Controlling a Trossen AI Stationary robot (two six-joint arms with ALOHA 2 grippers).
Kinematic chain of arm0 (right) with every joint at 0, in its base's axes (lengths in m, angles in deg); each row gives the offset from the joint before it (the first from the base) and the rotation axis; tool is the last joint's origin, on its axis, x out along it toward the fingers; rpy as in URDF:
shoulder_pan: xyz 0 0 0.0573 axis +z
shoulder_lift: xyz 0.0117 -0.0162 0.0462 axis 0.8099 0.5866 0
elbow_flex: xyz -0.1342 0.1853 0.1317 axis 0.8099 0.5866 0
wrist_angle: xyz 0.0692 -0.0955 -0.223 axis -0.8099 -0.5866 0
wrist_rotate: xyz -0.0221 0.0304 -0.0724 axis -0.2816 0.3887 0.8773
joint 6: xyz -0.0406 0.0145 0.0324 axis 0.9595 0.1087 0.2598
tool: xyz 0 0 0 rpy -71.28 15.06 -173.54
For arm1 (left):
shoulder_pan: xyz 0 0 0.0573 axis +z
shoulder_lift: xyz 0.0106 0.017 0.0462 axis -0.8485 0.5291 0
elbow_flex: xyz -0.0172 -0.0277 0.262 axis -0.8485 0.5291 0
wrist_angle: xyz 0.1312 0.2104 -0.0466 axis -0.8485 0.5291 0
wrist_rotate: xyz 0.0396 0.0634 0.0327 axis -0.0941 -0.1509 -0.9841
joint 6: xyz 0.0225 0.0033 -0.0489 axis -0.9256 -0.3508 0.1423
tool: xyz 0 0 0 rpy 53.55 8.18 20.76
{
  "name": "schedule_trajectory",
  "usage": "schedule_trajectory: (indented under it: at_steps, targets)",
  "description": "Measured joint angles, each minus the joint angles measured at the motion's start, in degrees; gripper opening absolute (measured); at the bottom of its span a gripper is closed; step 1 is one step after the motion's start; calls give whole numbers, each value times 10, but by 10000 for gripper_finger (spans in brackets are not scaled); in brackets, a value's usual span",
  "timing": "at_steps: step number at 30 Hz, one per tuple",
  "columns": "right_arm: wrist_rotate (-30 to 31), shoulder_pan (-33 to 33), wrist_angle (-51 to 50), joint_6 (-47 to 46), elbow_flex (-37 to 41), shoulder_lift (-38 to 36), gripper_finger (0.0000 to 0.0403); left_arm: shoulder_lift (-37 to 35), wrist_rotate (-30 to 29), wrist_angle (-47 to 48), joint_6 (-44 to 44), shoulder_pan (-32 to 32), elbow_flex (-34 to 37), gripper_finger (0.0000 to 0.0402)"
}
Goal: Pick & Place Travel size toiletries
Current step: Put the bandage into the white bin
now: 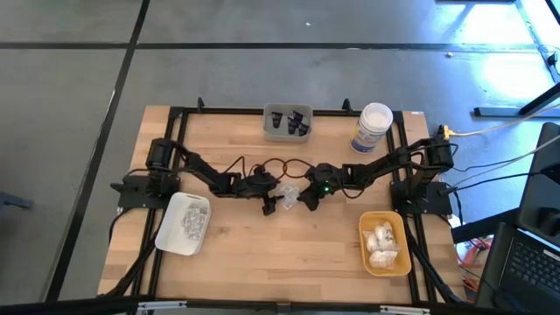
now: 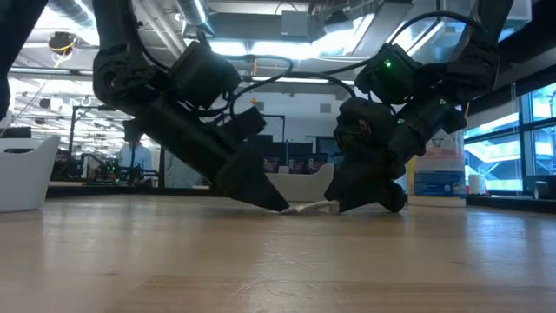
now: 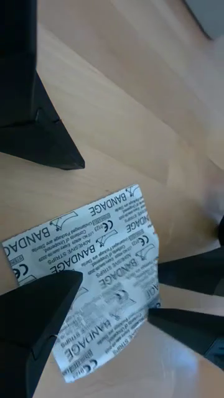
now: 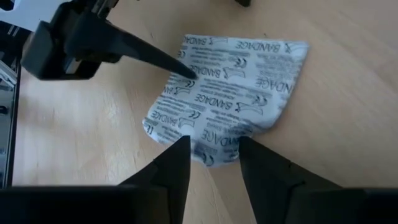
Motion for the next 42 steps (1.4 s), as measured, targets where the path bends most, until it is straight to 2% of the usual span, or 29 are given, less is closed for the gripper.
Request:
schedule_trajectory:
  at_steps: [6, 13, 16, 19, 23, 26, 32, 38, 42]
  targets:
    - [0, 1, 0, -2, 0, 0, 138, 4, 7, 12, -5, 0, -14, 281]
    - [1, 5, -1, 7, 0, 0, 112, 4, 5, 20, -5, 0, -15, 281]
    - [-17, 6, -4, 20, 0, -1, 100, 4, 5, 20, -5, 0, -15, 281]
    - [-50, 6, -31, 66, 0, -13, 92, 4, 5, 21, -5, 0, -14, 281]
    - [-85, 6, -110, 77, 4, -55, 90, 4, 11, 21, -6, 1, -14, 281]
    - [-79, 8, -133, 85, 5, -89, 97, 4, 11, 20, -5, 1, -14, 281]
    - [10, 62, -139, 180, 3, -111, 110, 4, 13, 20, -2, 0, -13, 281]
    - [196, 147, -132, 325, 0, -109, 99, 4, 13, 20, 0, 0, -13, 281]
    - [291, 187, -139, 416, -22, -108, 91, 4, 14, 20, 1, 0, -13, 281]
